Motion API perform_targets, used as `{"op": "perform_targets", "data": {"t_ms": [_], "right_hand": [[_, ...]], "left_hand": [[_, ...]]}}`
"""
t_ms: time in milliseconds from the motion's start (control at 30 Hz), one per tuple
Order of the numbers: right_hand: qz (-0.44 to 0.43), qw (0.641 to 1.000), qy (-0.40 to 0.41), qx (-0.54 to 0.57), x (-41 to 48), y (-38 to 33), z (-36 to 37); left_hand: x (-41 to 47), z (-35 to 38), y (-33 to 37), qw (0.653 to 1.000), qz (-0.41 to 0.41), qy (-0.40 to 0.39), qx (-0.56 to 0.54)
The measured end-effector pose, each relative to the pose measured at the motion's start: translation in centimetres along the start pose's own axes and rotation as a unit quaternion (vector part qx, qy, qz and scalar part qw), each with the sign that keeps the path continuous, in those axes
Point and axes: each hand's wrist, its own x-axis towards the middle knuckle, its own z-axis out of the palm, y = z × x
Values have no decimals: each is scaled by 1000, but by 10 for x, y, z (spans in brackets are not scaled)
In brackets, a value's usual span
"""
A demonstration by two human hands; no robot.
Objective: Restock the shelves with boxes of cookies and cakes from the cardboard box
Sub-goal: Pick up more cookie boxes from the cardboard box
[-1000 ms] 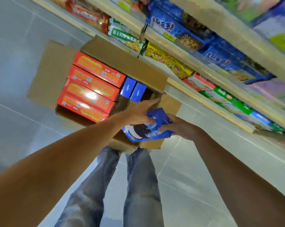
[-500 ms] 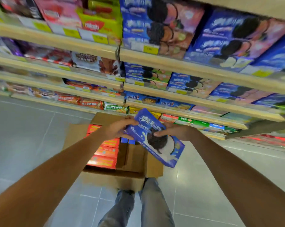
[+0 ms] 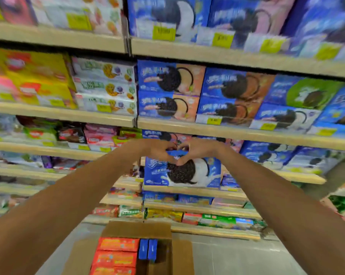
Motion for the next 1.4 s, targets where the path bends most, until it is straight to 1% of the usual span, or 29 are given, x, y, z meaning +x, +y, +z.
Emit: {"op": "perform_targets", "data": {"t_ms": [67, 133, 233, 300, 367, 433, 467, 500, 567, 600, 633, 667, 767, 867, 933, 1000, 1033, 1067, 1100, 1133, 1167, 1233, 1267, 1367, 1400], "right_hand": [[-16, 998, 36, -41, -13, -20, -30], [-24, 995, 78, -56, -26, -38, -58], [-41, 984, 152, -84, -49, -62, -95], [-57, 969, 217, -106, -64, -73, -116], [-49, 935, 312, -161, -76, -78, -136], [-25, 878, 419, -228, -92, -84, -161], [-34, 853, 468, -228, -98, -86, -170], [-62, 832, 513, -203, -103, -91, -187], [-125, 820, 555, -66, -108, -101, -203], [-161, 809, 565, 12, -109, -107, -212], [-179, 804, 562, 78, -110, -110, -218], [-186, 801, 559, 110, -112, -115, -226], [-195, 816, 530, 120, -111, -114, -248], [-221, 830, 499, 113, -102, -101, -264], [-224, 827, 504, 105, -92, -96, -273], [-212, 814, 528, 118, -81, -93, -280], [-205, 803, 543, 133, -75, -91, -281], [-201, 792, 557, 152, -68, -90, -284], [-195, 781, 568, 170, -61, -88, -286], [-191, 774, 574, 188, -54, -88, -288], [-185, 770, 577, 201, -46, -87, -291], [-171, 770, 579, 206, -33, -89, -294], [-162, 770, 583, 201, -27, -91, -296], [-136, 767, 595, 199, -13, -99, -301], [-130, 764, 600, 197, -9, -101, -301]], "left_hand": [[-15, -29, 4, 998, 16, 51, 20], [-28, -55, 5, 993, 14, 112, 37], [-49, -95, 15, 971, 21, 217, 96], [-60, -119, 21, 953, 39, 276, 122], [-70, -139, 21, 935, 50, 330, 123], [-83, -162, 24, 918, 60, 375, 113], [-88, -170, 25, 910, 61, 396, 104], [-95, -185, 30, 897, 59, 425, 104], [-103, -203, 33, 879, 57, 465, 88], [-107, -215, 34, 869, 61, 484, 86], [-110, -223, 34, 861, 64, 498, 80], [-113, -233, 34, 852, 66, 512, 86], [-124, -259, 36, 826, 59, 544, 134], [-127, -274, 32, 791, 66, 588, 157], [-123, -286, 30, 781, 62, 601, 159], [-112, -296, 29, 779, 46, 609, 141], [-106, -300, 28, 771, 40, 625, 115], [-99, -304, 27, 756, 34, 649, 77], [-92, -306, 26, 736, 27, 676, 29], [-85, -306, 24, 724, 14, 689, -27], [-77, -307, 20, 723, 5, 685, -92], [-64, -306, 12, 729, 10, 648, -220], [-59, -306, 8, 729, 16, 633, -259], [-49, -309, -3, 725, 23, 619, -301], [-47, -308, -5, 731, 28, 612, -301]]}}
